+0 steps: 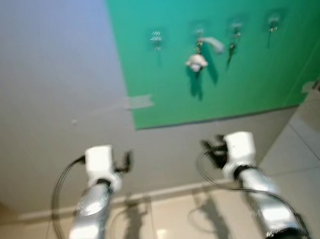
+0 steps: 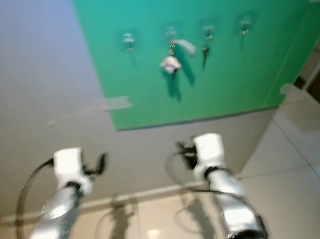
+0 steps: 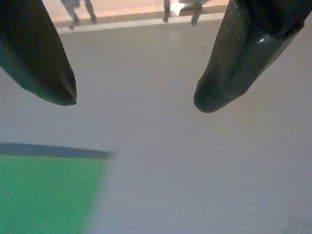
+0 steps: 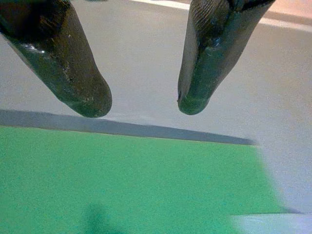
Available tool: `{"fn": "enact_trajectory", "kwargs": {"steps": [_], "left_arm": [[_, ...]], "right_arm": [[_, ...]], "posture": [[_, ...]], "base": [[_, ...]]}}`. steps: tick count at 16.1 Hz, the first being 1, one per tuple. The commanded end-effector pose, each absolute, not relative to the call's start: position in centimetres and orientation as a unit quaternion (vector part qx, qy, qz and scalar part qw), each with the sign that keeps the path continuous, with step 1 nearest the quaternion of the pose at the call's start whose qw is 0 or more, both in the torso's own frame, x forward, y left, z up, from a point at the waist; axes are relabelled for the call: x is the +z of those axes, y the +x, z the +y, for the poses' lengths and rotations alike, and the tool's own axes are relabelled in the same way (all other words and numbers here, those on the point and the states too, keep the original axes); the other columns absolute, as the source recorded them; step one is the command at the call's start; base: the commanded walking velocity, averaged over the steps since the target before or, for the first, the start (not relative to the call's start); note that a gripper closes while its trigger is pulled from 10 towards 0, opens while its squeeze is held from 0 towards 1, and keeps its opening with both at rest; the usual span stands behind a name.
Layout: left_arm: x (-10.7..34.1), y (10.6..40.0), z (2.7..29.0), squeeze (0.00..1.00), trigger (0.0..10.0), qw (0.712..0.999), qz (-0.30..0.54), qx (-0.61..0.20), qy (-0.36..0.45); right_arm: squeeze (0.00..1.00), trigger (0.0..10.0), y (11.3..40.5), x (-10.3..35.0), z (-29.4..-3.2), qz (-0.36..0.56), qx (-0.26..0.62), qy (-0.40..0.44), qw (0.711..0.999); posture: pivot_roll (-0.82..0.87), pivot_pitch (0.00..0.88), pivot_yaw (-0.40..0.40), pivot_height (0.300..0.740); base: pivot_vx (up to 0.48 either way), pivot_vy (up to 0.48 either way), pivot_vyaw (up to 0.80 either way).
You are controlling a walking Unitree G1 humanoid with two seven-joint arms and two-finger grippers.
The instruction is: Hang keys on a hook
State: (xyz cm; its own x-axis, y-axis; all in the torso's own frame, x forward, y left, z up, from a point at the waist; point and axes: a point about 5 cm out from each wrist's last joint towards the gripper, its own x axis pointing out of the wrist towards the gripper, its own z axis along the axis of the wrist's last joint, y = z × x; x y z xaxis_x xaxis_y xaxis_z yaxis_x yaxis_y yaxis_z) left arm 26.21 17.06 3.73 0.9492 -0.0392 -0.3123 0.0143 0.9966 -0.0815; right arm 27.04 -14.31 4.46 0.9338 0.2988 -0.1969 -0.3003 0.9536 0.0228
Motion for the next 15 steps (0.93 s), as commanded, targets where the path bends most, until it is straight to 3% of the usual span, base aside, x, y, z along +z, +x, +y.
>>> {"fn": "enact_trajectory", "kwargs": {"steps": [1,9,12,15], "left_arm": [[4.11,26.48,16.11,0.00,10.0,0.987,0.151,-0.025,-0.041],[4.47,26.55,16.44,0.00,10.0,0.989,0.143,-0.015,-0.038],[4.58,26.64,16.52,0.00,10.0,0.989,0.143,-0.019,-0.037],[4.61,26.78,16.59,0.00,10.0,0.989,0.146,-0.021,-0.026]], "right_arm": [[0.00,10.0,27.30,4.62,-15.36,0.101,0.140,-0.015,0.985],[0.00,10.0,27.22,4.82,-15.86,0.090,0.114,-0.006,0.989],[0.00,10.0,27.31,4.74,-15.69,0.093,0.111,-0.006,0.989],[0.00,10.0,27.21,4.25,-15.50,0.108,0.116,-0.003,0.987]], "posture": [[-0.14,0.000,0.043,0.740],[-0.14,0.000,0.040,0.740],[-0.14,0.000,0.049,0.740],[-0.14,0.000,0.051,0.740]], "base": [[0.000,0.480,0.00],[0.000,0.480,0.00],[0.000,0.000,0.00],[0.000,0.000,-0.80]]}}
